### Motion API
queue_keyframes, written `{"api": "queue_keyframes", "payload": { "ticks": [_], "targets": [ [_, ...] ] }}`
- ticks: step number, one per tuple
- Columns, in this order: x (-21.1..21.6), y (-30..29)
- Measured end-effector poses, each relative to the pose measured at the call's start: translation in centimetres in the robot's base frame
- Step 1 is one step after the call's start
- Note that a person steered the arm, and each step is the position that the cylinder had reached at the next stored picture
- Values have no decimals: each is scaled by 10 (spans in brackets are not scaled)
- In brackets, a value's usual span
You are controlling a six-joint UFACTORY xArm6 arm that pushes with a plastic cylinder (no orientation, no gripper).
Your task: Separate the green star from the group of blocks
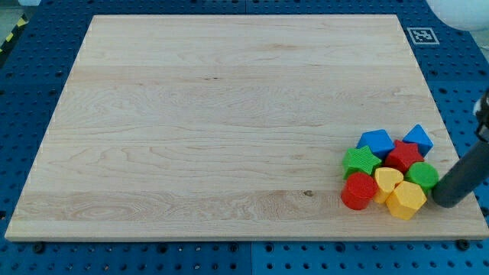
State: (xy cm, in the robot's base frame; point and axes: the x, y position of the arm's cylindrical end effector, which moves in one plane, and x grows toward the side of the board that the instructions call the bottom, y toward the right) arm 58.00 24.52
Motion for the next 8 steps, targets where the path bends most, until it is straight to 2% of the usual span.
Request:
{"api": "queue_keyframes", "payload": {
  "ticks": [2, 6, 7, 8],
  "targets": [
    [-18, -43],
    [-105, -145],
    [-93, -145],
    [-58, -145]
  ]
}}
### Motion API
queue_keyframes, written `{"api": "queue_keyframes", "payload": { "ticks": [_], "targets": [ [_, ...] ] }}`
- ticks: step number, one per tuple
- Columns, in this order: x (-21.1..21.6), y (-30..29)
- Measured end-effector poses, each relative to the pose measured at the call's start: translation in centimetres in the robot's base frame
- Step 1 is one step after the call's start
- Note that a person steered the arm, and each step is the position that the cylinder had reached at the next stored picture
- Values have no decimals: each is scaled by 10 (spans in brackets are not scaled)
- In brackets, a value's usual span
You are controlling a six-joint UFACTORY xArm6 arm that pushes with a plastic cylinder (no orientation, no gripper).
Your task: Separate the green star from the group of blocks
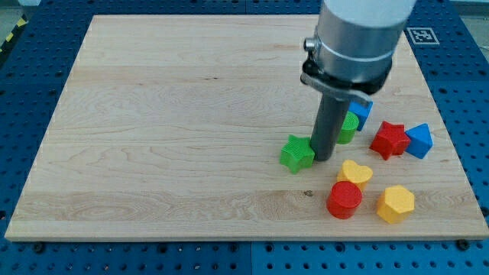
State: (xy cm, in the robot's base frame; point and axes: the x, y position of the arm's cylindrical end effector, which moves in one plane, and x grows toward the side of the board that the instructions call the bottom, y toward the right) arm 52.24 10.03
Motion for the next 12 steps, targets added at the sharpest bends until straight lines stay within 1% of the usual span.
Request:
{"api": "queue_keyframes", "payload": {
  "ticks": [1, 2, 4, 8, 10, 11, 12],
  "targets": [
    [10, 0],
    [10, -5],
    [5, -76],
    [12, -136],
    [14, -149],
    [-5, -160],
    [-37, -172]
  ]
}}
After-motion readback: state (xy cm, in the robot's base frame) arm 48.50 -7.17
